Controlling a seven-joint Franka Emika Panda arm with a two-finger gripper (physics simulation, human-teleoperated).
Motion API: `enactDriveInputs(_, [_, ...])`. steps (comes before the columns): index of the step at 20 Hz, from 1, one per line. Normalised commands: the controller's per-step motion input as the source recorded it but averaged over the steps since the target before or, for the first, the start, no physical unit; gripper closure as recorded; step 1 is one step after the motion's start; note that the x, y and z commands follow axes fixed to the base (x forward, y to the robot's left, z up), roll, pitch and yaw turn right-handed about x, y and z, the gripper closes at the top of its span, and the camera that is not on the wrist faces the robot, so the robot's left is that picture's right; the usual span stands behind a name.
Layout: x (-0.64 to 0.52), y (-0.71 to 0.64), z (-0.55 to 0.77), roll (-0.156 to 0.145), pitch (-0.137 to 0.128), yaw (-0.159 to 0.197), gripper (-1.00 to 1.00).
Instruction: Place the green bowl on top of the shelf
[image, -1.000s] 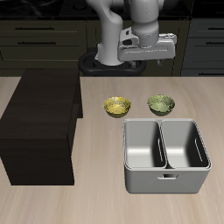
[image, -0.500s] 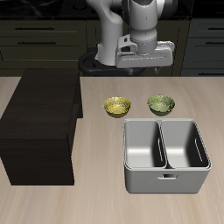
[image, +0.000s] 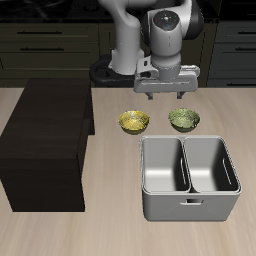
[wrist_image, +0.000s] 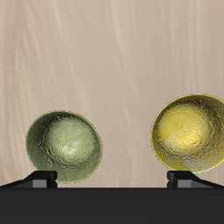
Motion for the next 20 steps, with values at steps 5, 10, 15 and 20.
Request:
enactDriveInputs(5, [-0.19,0.19,-0.24,0.061,0.032,-0.058,-1.00])
enactDriveInputs(10, [-0.05,0.09,-0.34,0.029,0.033,-0.007,-1.00])
enactDriveInputs(15, [0.05,0.04,-0.32,-0.007,0.020,0.020,-1.00])
enactDriveInputs(20, [0.08,0.08,-0.53,-0.005,0.061,0.015,-1.00])
